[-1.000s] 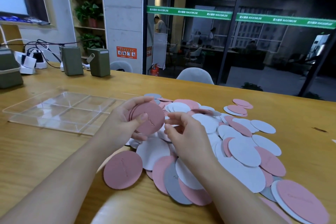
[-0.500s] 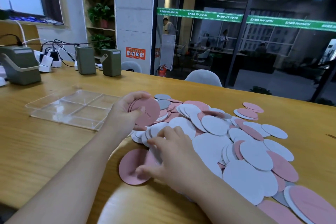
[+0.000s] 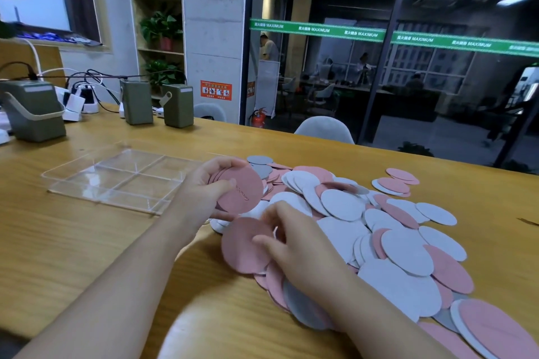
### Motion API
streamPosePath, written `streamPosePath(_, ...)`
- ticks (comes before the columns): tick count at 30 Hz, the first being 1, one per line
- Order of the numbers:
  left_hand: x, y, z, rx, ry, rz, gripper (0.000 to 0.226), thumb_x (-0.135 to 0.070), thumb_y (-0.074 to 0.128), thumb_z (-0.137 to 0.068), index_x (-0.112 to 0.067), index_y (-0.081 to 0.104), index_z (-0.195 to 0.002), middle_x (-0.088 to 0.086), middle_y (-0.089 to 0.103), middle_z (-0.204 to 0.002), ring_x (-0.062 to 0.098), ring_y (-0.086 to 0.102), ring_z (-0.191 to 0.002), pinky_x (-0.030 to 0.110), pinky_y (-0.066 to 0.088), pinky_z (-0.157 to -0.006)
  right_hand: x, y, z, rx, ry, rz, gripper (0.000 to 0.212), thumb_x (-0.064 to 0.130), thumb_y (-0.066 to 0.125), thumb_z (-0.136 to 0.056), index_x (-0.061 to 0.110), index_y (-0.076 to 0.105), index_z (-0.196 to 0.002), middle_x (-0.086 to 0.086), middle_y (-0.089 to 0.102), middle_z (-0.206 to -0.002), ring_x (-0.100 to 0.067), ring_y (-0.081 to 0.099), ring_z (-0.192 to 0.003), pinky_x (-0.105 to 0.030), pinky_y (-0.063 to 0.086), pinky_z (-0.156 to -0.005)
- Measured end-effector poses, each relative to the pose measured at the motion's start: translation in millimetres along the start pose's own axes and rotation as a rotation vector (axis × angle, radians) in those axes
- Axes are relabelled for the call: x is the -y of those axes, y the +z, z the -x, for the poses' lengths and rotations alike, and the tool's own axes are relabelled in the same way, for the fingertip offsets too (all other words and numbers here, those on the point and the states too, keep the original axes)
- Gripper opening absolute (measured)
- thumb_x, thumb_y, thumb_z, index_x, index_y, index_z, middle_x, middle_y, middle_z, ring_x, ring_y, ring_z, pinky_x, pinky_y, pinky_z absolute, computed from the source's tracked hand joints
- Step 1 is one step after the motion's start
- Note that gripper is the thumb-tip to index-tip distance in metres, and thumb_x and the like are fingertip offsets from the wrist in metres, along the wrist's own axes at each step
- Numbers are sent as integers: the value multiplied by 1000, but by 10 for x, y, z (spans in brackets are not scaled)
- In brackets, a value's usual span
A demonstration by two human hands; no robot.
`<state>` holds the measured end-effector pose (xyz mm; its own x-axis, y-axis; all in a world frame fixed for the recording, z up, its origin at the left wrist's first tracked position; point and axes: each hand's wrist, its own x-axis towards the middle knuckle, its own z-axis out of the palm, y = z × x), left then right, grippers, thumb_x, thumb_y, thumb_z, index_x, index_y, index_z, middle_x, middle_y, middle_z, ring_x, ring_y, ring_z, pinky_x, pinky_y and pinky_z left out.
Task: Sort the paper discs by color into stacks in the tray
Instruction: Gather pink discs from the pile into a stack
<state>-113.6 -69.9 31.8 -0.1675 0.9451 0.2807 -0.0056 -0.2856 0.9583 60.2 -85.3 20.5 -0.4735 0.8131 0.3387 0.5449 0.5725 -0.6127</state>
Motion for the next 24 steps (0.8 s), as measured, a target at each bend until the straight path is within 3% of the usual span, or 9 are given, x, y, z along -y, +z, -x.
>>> streamPosePath(3,-4,24,20,67,23,9,37,-11,50,-95,-39,70,-84,-16,66,-107,19,64,-88,32,53,-49,-84,-126,-42,-159,78,-129,12,14,59,-87,24,56,-82,14,59,-71,2,53,-64,-12,38,-59)
streamPosePath(6,-4,73,52,129,12,36,12,-26,69,-84,-36,70,-90,-17,66,-106,15,67,-88,33,56,-51,-146,-192,-70,-271,162,-241,12,10,59,-83,20,56,-77,5,64,-66,-6,59,-58,-17,44,-55)
streamPosePath(10,-3,160,94,180,5,1,28,-8,69,-80,-28,66,-99,-10,63,-102,16,69,-76,32,58,-51,-159,-212,-88,-330,191,-298,11,11,62,-84,13,59,-74,3,65,-62,-5,60,-56,-19,47,-57)
streamPosePath(13,2,202,127,216,6,-24,33,0,64,-84,-30,65,-98,-10,60,-104,16,69,-75,32,58,-52,-156,-203,-82,-338,201,-323,9,14,65,-84,13,61,-76,0,68,-68,-8,64,-61,-31,54,-67)
streamPosePath(15,15,204,130,233,12,-38,37,1,61,-87,-35,67,-95,-13,60,-106,15,69,-80,33,58,-53,-151,-207,-82,-307,219,-314,7,17,67,-83,15,61,-81,1,69,-75,-12,66,-69,-36,55,-72)
streamPosePath(18,17,193,124,233,-17,4,40,3,56,-89,-35,68,-94,-13,61,-106,13,68,-78,34,58,-52,-152,-250,-60,-194,272,-133,25,29,71,-79,17,54,-94,8,59,-89,-8,55,-75,-21,45,-65)
streamPosePath(21,9,181,126,237,-34,10,42,5,53,-91,-33,68,-96,-10,61,-110,14,68,-79,31,56,-51,-101,-344,8,-18,258,121,35,37,71,-78,9,57,-91,4,56,-83,-8,47,-68,-17,34,-58)
streamPosePath(24,11,180,123,236,-41,3,43,6,52,-91,-34,69,-95,-7,61,-112,18,67,-80,30,55,-50,-29,-402,79,158,254,247,42,51,72,-71,15,60,-90,2,60,-88,-11,55,-77,-25,45,-70)
